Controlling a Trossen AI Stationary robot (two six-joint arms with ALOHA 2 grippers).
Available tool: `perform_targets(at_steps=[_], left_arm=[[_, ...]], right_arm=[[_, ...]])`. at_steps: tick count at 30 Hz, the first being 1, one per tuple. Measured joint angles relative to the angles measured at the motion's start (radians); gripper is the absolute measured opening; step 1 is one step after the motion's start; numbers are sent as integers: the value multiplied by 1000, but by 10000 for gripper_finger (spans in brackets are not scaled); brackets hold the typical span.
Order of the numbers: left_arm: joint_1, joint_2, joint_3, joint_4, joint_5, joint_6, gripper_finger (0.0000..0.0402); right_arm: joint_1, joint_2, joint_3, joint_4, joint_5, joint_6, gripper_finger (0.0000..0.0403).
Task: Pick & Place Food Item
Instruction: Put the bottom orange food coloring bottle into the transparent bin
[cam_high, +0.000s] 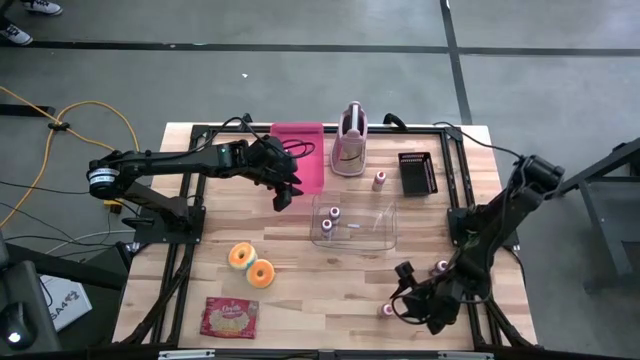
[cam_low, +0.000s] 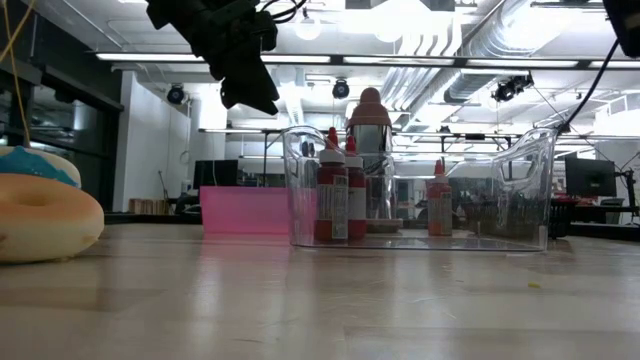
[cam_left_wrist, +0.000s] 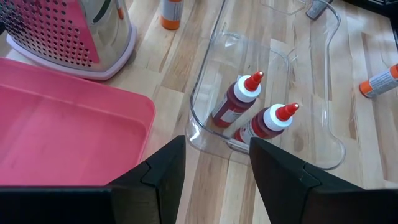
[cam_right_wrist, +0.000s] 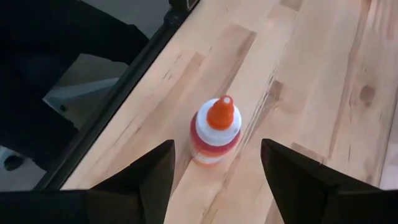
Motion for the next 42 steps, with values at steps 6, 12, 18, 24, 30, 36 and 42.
perform_targets(at_steps=[6, 12, 18, 24, 30, 36, 42], left_arm=[[0, 0, 0, 23, 0, 0, 173], [0, 0, 0, 34, 0, 0, 173], [0, 0, 0, 34, 0, 0, 173], [0, 0, 0, 34, 0, 0, 173], [0, 0, 0, 34, 0, 0, 173], [0, 0, 0, 34, 0, 0, 173], [0, 0, 0, 34, 0, 0, 173]], right_arm=[[-17, 29, 0, 64, -8, -25, 227], [-36, 48, 0, 84, -12, -42, 227], [-41, 65, 0, 105, -13, -46, 227], [-42, 65, 0, 109, -15, -43, 227], [-42, 65, 0, 108, -25, -33, 227], [-49, 65, 0, 104, -42, -23, 227], [-49, 65, 0, 104, -43, -24, 210]])
